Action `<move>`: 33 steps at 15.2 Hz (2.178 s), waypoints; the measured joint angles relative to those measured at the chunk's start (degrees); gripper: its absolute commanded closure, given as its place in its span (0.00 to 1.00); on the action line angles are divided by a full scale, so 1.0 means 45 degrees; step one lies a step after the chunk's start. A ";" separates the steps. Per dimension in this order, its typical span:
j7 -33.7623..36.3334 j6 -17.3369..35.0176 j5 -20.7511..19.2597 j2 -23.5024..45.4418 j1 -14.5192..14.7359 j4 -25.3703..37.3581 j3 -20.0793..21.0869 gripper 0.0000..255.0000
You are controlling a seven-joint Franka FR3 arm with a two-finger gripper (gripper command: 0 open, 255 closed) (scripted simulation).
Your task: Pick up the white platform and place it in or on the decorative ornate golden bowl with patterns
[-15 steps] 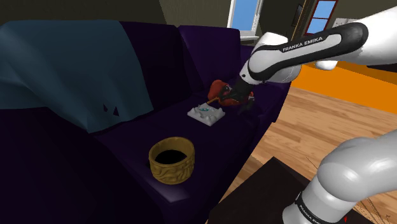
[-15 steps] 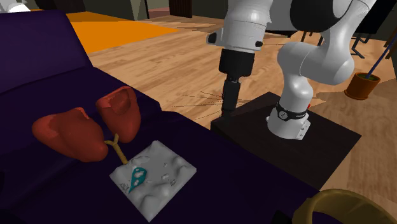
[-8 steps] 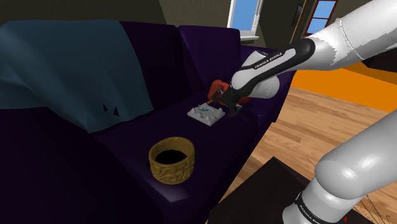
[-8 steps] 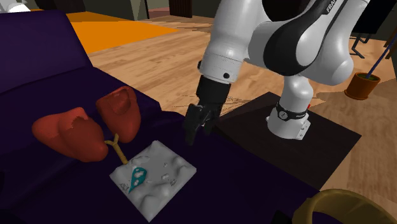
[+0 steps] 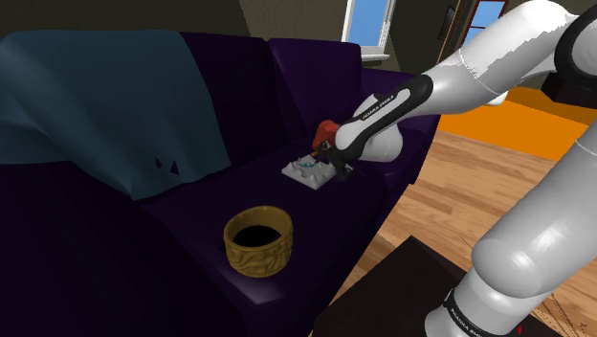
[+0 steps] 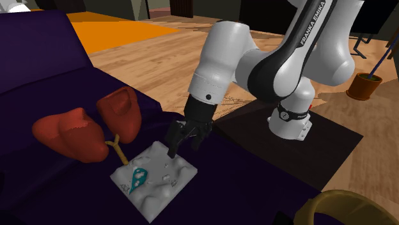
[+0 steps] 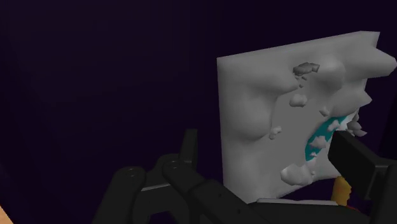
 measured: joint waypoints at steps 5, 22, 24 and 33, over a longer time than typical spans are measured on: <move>-0.0122 0.0566 0.0132 0.0795 0.0063 0.0253 0.0033 0.00; 0.0076 0.0385 -0.0069 0.0634 0.0038 0.0281 0.0026 1.00; 0.0311 0.0039 -0.0319 0.0332 -0.0014 0.0320 0.0019 1.00; 0.1029 -0.1727 -0.1058 -0.1057 -0.0277 0.0694 0.0039 1.00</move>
